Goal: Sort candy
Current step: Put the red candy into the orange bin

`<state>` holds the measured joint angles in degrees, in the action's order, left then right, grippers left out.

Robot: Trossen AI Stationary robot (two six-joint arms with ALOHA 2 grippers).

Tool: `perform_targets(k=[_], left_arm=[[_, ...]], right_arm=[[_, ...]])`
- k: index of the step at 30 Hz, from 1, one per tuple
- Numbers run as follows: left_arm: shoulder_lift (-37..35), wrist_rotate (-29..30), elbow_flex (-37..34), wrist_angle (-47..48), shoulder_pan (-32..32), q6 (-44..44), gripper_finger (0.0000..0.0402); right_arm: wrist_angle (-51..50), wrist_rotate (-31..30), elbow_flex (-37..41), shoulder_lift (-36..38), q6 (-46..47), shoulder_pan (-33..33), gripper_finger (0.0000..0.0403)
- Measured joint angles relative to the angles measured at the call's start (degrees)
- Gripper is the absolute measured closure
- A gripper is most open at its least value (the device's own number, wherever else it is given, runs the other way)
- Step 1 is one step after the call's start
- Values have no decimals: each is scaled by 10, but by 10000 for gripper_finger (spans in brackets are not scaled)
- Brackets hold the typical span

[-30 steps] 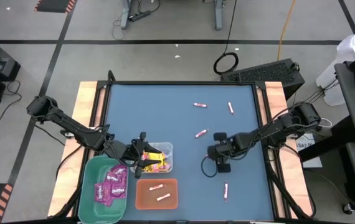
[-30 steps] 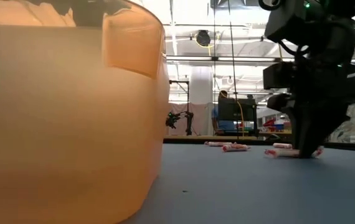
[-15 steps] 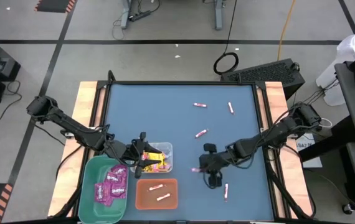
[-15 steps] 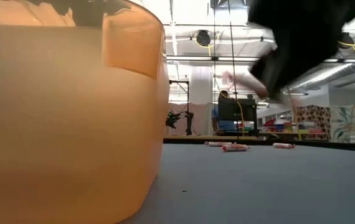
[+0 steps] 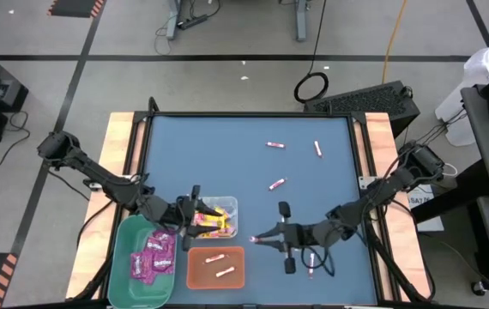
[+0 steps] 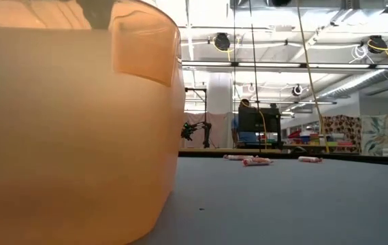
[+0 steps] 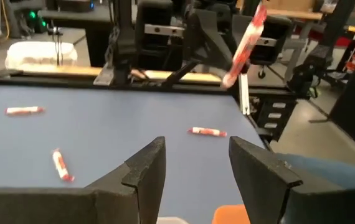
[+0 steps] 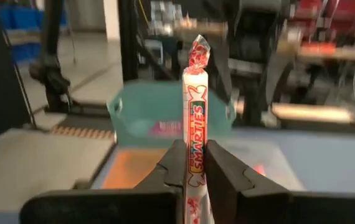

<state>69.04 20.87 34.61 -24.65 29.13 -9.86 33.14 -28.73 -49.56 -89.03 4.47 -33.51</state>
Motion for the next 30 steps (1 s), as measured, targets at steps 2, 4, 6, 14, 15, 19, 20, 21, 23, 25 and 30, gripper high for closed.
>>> perform_targets(k=[2,4,6,14,15,19,20,21,23,25,30], left_arm=[[0,5,0,-14,6,12,219],[-1,9,0,-20,10,16,219],[-1,9,0,-20,10,16,219],[-7,11,0,-16,10,18,219],[-10,11,0,-17,10,21,219],[-25,12,0,-14,16,34,219],[-26,12,0,-14,18,39,219],[-27,12,0,-12,22,43,219],[-27,14,0,-11,26,45,219],[-27,22,0,-7,29,44,219],[-28,27,0,-1,29,43,219]], right_arm=[[40,0,0,0,-33,-3,375],[71,0,0,0,-61,-4,375],[97,0,0,0,-83,-4,374],[188,-1,0,0,-98,2,374],[193,-1,0,0,-97,2,374],[190,0,0,-1,-93,0,374],[190,0,0,-4,-87,0,374],[190,0,0,-7,-84,0,374],[190,0,0,-15,-82,-1,374],[196,0,0,-25,-82,-1,374],[216,0,0,-36,-84,-1,374]])
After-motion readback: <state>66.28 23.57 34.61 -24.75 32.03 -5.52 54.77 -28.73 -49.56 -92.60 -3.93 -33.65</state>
